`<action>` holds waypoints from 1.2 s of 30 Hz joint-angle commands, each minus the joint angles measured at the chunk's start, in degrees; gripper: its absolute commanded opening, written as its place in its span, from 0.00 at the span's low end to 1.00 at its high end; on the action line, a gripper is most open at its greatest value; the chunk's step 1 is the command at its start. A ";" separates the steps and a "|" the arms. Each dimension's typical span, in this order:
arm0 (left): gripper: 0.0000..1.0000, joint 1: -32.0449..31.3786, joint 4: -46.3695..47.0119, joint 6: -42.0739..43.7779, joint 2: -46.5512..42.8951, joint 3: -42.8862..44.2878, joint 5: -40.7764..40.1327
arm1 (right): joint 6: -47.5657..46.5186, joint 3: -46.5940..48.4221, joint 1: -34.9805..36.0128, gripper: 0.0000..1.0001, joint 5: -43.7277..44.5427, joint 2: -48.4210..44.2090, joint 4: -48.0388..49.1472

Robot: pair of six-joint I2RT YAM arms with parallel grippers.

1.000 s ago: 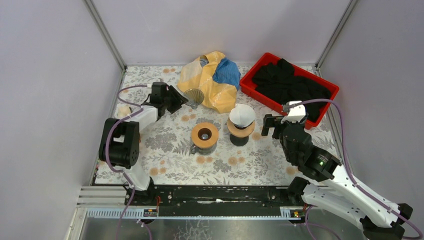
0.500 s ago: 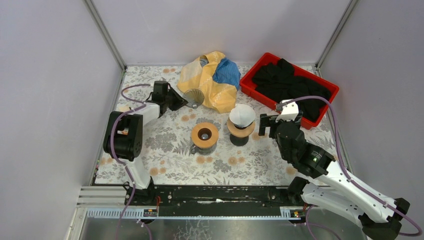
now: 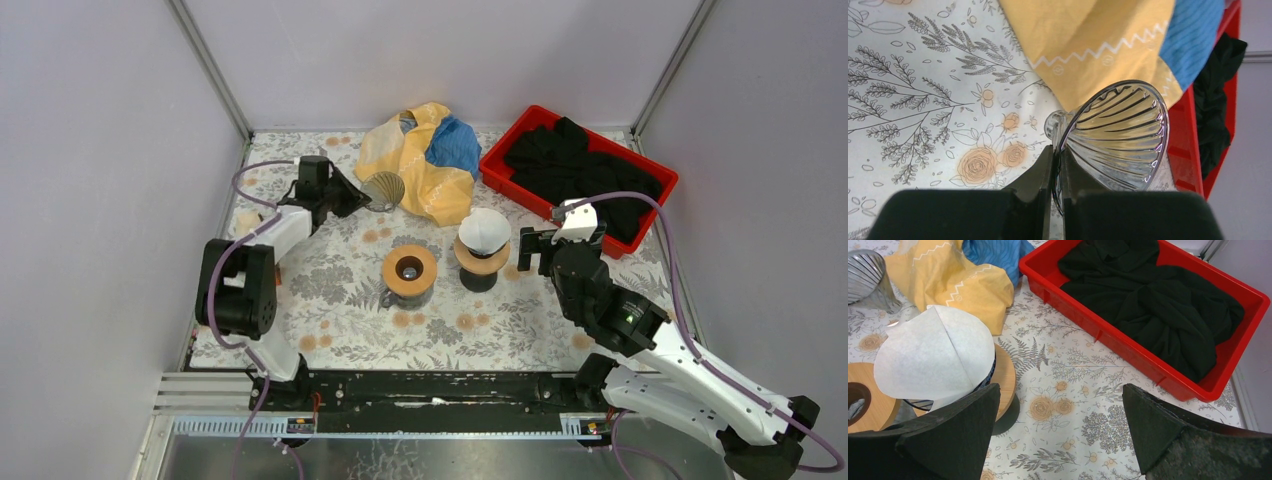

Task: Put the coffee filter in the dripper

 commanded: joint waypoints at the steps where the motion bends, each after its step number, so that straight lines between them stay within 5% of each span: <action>1: 0.03 0.40 -3.15 2.93 -5.79 1.27 0.60 | -0.03 2.20 0.13 0.99 0.84 -0.66 1.68; 22: 0.04 -1.15 -26.11 13.93 -26.40 1.24 9.17 | 0.53 10.15 0.10 0.99 -9.06 4.06 -1.83; 36: 0.03 -13.40 -33.13 14.57 -32.81 1.16 6.58 | 1.21 14.65 0.18 0.99 -16.85 10.29 -3.89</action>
